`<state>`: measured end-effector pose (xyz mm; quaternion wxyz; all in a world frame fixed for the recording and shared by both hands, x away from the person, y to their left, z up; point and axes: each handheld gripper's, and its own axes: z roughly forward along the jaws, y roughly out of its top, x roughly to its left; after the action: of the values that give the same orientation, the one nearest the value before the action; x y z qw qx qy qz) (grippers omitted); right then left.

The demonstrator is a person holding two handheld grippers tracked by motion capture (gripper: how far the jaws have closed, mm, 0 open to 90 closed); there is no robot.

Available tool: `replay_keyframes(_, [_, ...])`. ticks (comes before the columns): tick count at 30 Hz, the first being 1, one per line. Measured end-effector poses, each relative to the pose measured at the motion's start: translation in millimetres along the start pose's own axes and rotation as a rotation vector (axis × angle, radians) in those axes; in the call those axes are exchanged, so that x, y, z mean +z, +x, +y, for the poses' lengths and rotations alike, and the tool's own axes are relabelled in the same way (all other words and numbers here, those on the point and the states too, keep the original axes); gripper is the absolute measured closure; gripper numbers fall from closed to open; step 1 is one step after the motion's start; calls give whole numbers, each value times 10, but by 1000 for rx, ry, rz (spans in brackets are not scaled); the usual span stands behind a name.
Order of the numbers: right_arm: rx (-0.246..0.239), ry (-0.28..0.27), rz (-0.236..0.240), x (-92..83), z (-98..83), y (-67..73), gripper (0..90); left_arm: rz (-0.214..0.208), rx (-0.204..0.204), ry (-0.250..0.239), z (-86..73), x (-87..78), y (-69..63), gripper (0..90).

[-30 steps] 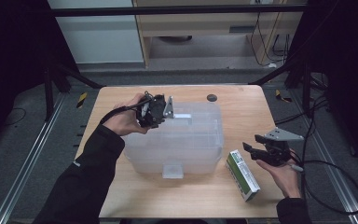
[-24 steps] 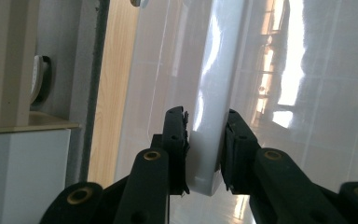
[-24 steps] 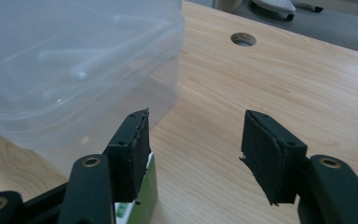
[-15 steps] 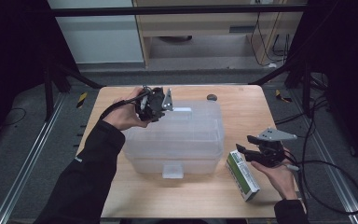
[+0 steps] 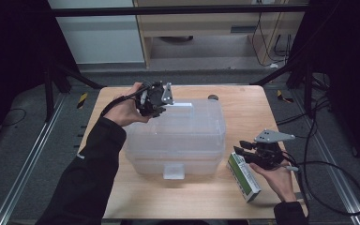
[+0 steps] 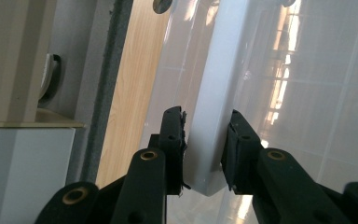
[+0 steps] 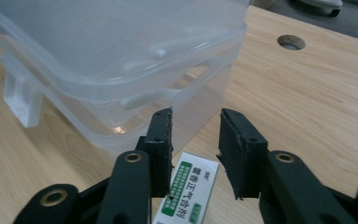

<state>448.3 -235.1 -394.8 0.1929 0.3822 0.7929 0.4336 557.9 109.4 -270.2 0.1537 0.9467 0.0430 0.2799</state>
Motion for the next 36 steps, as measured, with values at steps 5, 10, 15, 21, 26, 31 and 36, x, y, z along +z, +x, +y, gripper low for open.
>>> replay_keyframes(5, [14, 9, 23, 16, -5, 31, 744, 6, -10, 6, 14, 3, 36, 710])
replay_keyframes(10, [18, 5, 40, 28, -7, 57, 817, 19, -19, 4, 19, 10, 72, 707])
replay_keyframes(15, [9, 8, 48, 48, 2, 84, 878, 27, -26, 1, 21, 17, 96, 705])
replay_keyframes(21, [-1, -5, 67, 88, 42, 125, 900, 34, -30, 2, 24, 22, 114, 702])
replay_keyframes(26, [-2, 0, 81, 159, 68, 151, 900, 36, -37, 0, 25, 27, 126, 701])
replay_keyframes(31, [4, -19, 90, 204, 89, 161, 900, 36, -42, -3, 23, 31, 137, 699])
replay_keyframes(36, [18, -38, 97, 212, 99, 155, 900, 29, -41, 0, 22, 29, 128, 700])
